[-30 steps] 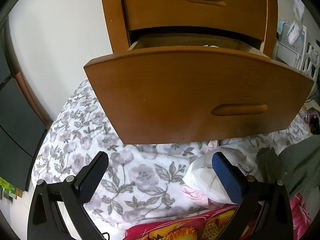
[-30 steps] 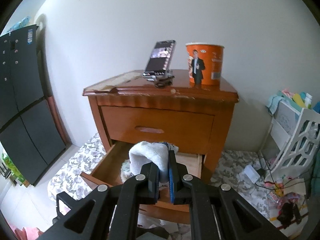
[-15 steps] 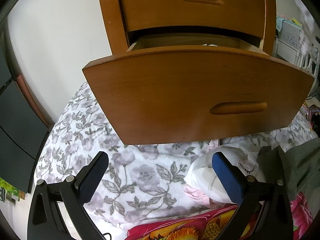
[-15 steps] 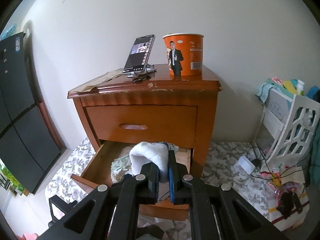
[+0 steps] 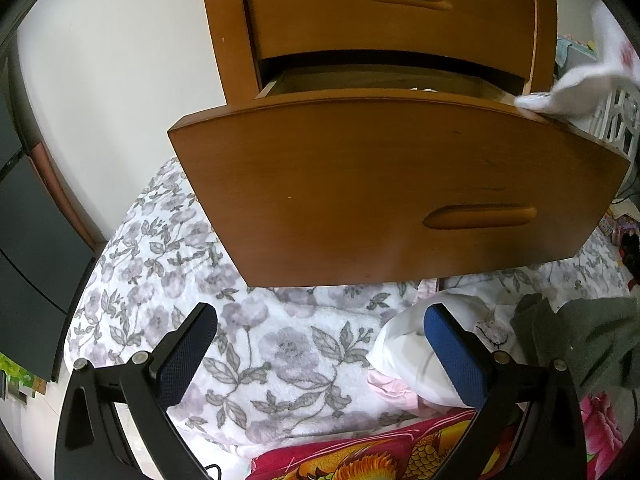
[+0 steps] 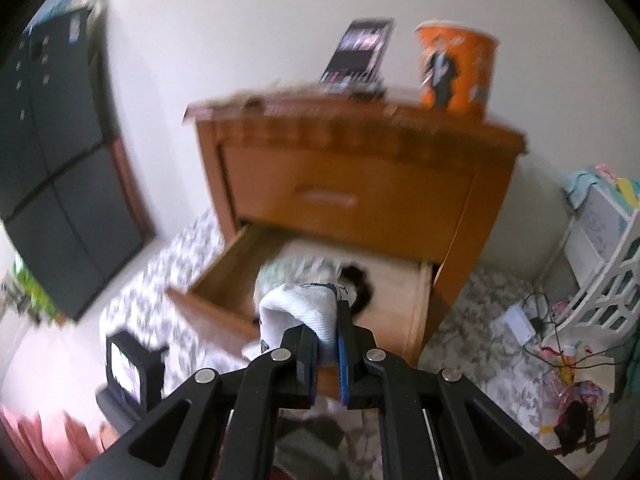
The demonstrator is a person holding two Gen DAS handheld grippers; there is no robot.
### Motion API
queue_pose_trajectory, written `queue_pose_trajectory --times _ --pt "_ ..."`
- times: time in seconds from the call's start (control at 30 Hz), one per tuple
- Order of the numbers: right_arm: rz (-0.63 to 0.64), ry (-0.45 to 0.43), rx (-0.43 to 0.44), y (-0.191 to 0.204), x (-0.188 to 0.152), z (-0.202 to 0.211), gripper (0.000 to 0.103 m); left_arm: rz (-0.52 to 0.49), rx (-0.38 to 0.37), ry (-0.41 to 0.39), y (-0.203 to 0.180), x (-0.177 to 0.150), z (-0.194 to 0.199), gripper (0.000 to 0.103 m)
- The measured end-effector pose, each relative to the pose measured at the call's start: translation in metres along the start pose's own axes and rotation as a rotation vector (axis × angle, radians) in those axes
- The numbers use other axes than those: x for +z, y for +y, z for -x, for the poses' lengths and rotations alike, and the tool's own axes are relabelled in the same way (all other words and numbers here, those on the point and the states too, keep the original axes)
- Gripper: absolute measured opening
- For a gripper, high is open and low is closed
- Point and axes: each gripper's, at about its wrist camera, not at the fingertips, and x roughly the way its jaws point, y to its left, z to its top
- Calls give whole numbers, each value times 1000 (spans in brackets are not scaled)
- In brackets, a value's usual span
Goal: Organize soft objects
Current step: 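Lower the Hello Kitty sock onto the dark grey cloth and open the right tool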
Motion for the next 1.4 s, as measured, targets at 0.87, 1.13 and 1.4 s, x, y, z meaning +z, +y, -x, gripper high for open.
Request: queue_pose_trajectory --times 0.87,1.13,1.4 --pt "138 173 99 40 -57 -13 8 6 1 0 0 0 -1 103" --pt "151 237 125 46 -70 -25 9 8 3 -2 0 -1 0 103" --pt "143 312 151 49 -83 -51 10 14 0 2 0 -1 0 103"
